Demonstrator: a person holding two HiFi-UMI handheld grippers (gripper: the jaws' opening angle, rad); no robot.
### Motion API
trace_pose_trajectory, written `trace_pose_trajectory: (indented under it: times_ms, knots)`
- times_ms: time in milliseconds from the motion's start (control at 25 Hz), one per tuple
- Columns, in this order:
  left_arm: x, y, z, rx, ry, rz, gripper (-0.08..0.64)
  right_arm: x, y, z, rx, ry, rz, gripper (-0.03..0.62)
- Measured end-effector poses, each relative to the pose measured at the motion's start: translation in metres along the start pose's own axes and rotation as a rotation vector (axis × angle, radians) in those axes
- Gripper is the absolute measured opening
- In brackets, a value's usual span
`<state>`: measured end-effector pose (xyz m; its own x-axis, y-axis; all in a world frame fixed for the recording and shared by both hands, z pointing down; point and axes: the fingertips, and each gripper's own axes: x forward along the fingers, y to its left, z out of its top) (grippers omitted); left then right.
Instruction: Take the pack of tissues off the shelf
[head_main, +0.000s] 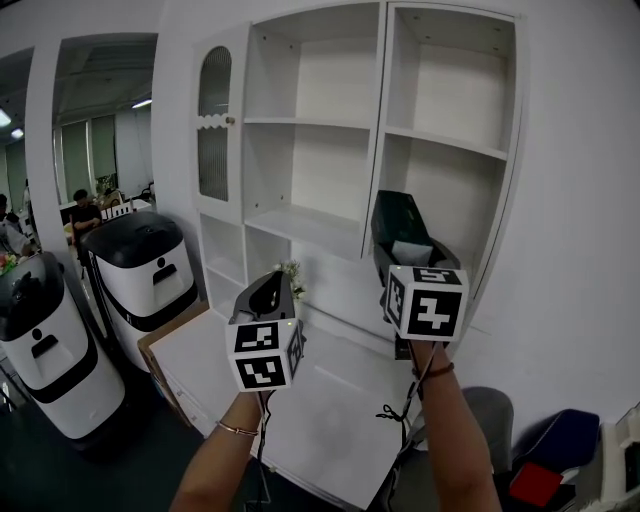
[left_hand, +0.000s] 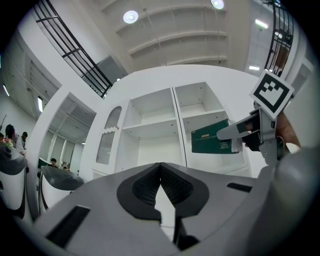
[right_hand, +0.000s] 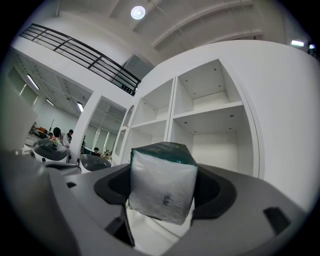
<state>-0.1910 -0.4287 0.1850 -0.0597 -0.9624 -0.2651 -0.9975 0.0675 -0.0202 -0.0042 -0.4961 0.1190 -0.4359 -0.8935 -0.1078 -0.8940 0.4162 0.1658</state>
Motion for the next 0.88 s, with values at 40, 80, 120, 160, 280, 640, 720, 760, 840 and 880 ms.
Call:
trace_pose_trajectory:
  times_ms: [40, 80, 120, 160, 280, 640, 720, 760, 840, 880]
  knots:
    - [-0.002, 0.002, -0.001, 0.001, 0.002, 0.006, 0.015, -0.002, 0.005, 0.001, 0.002, -0.008, 0.015, 0.347]
    - [-0.004, 0.004, -0.003, 0.003, 0.004, 0.011, 0.015, -0.004, 0.010, 0.001, 0.004, -0.015, 0.030, 0.347]
    - [-0.006, 0.006, -0.005, 0.005, 0.008, 0.017, 0.015, -0.005, 0.015, 0.001, 0.008, -0.022, 0.046, 0.345]
    - [-0.008, 0.008, -0.008, 0.008, 0.012, 0.024, 0.015, -0.006, 0.020, 0.000, 0.010, -0.028, 0.063, 0.345]
    - [-0.014, 0.018, -0.018, 0.010, 0.026, 0.052, 0.015, -0.006, 0.037, -0.008, 0.019, -0.043, 0.113, 0.347]
    - [-0.038, 0.046, -0.058, -0.005, 0.054, 0.135, 0.015, -0.004, 0.080, -0.066, 0.024, -0.087, 0.217, 0.347]
    - [-0.042, 0.052, -0.067, -0.002, 0.058, 0.152, 0.015, -0.002, 0.086, -0.087, 0.045, -0.074, 0.245, 0.347]
    - [-0.044, 0.054, -0.073, -0.002, 0.061, 0.157, 0.015, -0.002, 0.088, -0.099, 0.053, -0.067, 0.254, 0.347]
    - [-0.045, 0.055, -0.085, -0.008, 0.071, 0.160, 0.015, -0.002, 0.089, -0.121, 0.062, -0.052, 0.266, 0.347]
    - [-0.046, 0.056, -0.092, -0.013, 0.078, 0.161, 0.015, -0.001, 0.089, -0.133, 0.068, -0.043, 0.270, 0.347]
